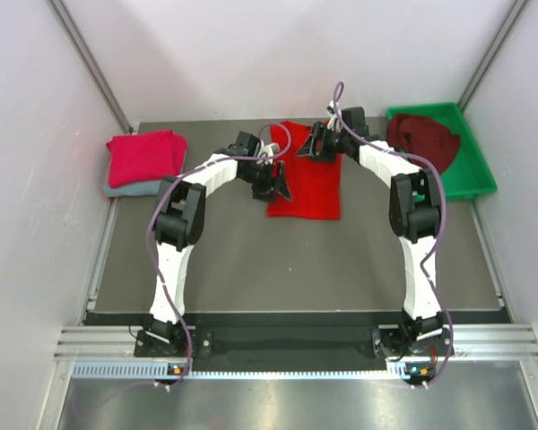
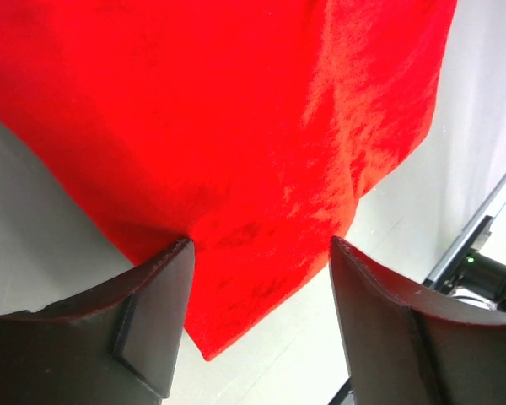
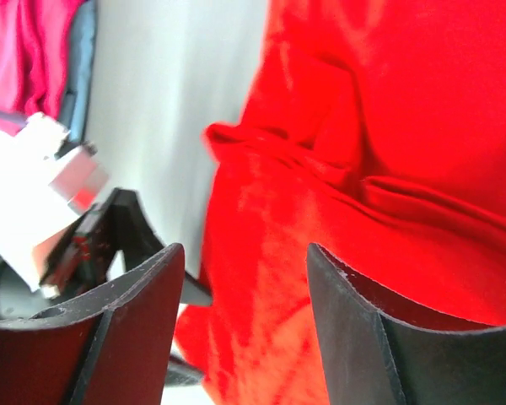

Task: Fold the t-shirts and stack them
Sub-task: Fold the tshirt

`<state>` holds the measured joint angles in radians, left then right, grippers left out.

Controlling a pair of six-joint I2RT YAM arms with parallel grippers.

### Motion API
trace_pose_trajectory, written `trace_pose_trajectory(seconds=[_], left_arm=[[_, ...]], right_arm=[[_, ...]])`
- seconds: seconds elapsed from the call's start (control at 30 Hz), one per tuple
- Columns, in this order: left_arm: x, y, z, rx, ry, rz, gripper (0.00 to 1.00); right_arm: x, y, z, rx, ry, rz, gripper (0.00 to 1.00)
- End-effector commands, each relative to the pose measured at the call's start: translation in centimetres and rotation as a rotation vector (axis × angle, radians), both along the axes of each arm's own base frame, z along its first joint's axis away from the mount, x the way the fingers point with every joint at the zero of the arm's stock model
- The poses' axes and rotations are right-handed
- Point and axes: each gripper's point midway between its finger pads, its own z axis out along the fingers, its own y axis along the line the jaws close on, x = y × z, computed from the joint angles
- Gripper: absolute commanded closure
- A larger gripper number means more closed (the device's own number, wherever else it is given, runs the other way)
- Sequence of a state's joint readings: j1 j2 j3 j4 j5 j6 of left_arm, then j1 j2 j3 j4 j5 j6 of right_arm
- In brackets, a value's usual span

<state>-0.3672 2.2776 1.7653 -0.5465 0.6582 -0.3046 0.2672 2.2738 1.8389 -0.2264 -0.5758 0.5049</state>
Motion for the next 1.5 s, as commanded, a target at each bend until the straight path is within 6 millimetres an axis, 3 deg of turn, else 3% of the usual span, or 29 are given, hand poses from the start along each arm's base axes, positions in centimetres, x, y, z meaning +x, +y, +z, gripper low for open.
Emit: trace_pose_trajectory(seconds=[0.0,0.1,0.13,0.17,0.2,0.23,0.27,0.33,0.37,0.5,0.63,0.93,1.1,1.47], left_arm=[[0.5,1.0,0.2,0.097,-0.074,-0.012,0.24],[1.6,1.9,3.8,0.116,-0.159,-0.001,0.01],[1.8,2.1,6.0,0.098,-0.196,0.005,0.01],[2.1,2.8,7.2,0.081,-0.207,0.02,0.01],[2.2,3.2,8.1,0.071,-0.213,0.039,0.01],[2.1,3.7,9.7,0.059,-0.236,0.052,0.01],[2.3,4.9,9.2,0.087,-0.218,0.107,0.01],[2.0,5.9,8.9,0.098,-0.19,0.149,0.01],[1.4,6.6,7.6,0.104,-0.149,0.168,0.01],[-0.2,6.3,5.3,0.068,-0.053,0.153,0.03],[-1.5,5.5,3.3,0.023,0.056,0.147,0.06],[-2.5,5.1,-0.6,0.003,0.195,0.179,0.08],[-3.2,4.8,-2.0,-0.014,0.247,0.19,0.1],[-4.8,4.6,-2.7,0.001,0.283,0.179,0.18]], right_arm=[[2.2,-2.3,2.9,-0.012,-0.106,-0.043,0.39],[1.2,-4.1,4.1,-0.035,-0.126,-0.036,0.4],[0.6,-4.8,5.6,-0.056,-0.159,-0.025,0.4],[0.0,-5.4,5.9,-0.069,-0.165,-0.022,0.4],[-1.2,-6.6,4.4,-0.087,-0.117,-0.028,0.4],[-2.1,-7.3,5.5,-0.091,-0.128,-0.029,0.4],[-3.4,-8.5,3.9,-0.089,-0.074,-0.036,0.4],[-5.1,-9.5,4.1,-0.082,-0.042,-0.039,0.4],[-6.5,-10.1,2.7,-0.073,0.011,-0.038,0.4],[-9.9,-10.6,1.1,-0.059,0.116,-0.013,0.4],[-11.5,-10.8,0.0,-0.037,0.179,-0.002,0.4],[-16.4,-10.2,-3.8,0.023,0.33,0.01,0.41],[-17.0,-9.8,-4.8,0.064,0.378,-0.013,0.4],[-16.4,-9.4,-6.5,0.065,0.398,-0.028,0.41]])
